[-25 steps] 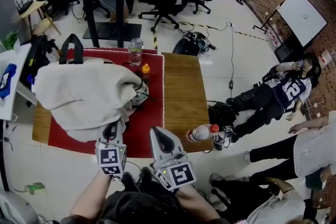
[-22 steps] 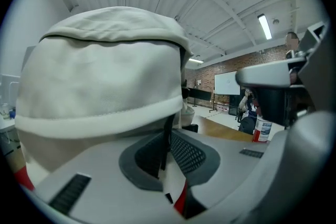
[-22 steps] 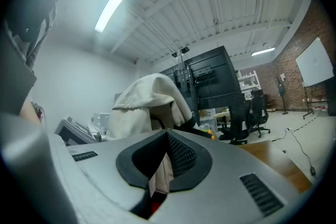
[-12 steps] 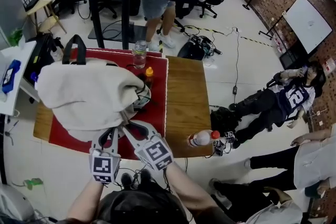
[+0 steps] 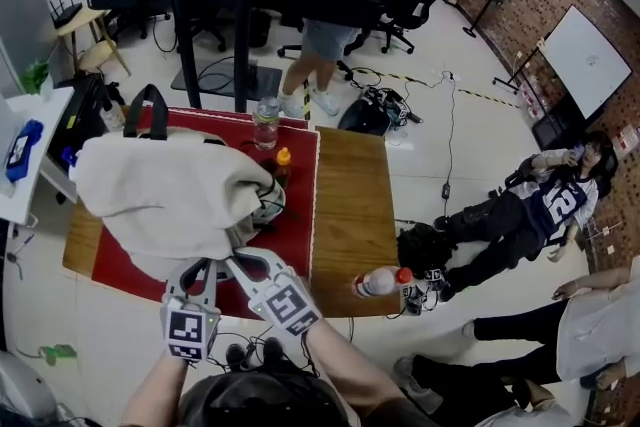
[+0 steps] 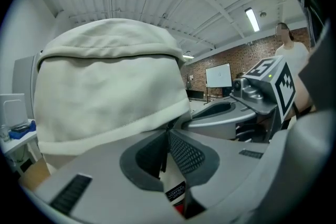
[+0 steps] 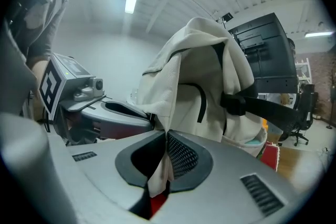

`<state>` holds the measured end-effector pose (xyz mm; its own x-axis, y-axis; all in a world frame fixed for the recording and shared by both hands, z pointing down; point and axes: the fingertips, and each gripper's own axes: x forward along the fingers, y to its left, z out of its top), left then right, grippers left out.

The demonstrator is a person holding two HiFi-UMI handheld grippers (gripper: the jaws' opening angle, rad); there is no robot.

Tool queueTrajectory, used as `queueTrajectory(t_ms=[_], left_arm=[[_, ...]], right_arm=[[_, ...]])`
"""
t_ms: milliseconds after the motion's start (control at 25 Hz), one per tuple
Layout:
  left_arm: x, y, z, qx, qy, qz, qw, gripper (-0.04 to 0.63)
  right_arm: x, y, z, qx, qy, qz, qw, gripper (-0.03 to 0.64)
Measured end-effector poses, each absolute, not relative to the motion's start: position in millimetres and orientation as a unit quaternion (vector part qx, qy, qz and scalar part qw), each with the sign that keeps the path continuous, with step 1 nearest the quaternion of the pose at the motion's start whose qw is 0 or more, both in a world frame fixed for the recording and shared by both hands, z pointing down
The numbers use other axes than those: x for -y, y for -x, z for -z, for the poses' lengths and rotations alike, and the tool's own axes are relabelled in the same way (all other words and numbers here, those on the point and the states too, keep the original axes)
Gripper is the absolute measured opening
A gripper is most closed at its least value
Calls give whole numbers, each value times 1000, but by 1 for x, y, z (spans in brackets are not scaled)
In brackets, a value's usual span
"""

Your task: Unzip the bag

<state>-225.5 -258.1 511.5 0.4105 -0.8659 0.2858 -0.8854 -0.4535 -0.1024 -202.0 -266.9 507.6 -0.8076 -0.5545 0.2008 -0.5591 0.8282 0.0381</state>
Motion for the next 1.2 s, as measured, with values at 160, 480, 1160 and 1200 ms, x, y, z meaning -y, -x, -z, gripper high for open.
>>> queueTrajectory(t_ms=[160,480,1160,1200], left_arm=[[255,231,-507,526,-838,-143,32,40],[253,233,-505,522,-842,-135,36,40],[238,249,-506,499,-860,-98,37,38],[238,252,-504,498,-861,-101,35,38]], right_arm=[[264,198,-506,950,-297,-15,95,31],[259,196,-503,947,-310,-16,82,31],[263,173,-497,924,-377,-29,64,29],[264,173,-496,923,-379,-27,63,29]])
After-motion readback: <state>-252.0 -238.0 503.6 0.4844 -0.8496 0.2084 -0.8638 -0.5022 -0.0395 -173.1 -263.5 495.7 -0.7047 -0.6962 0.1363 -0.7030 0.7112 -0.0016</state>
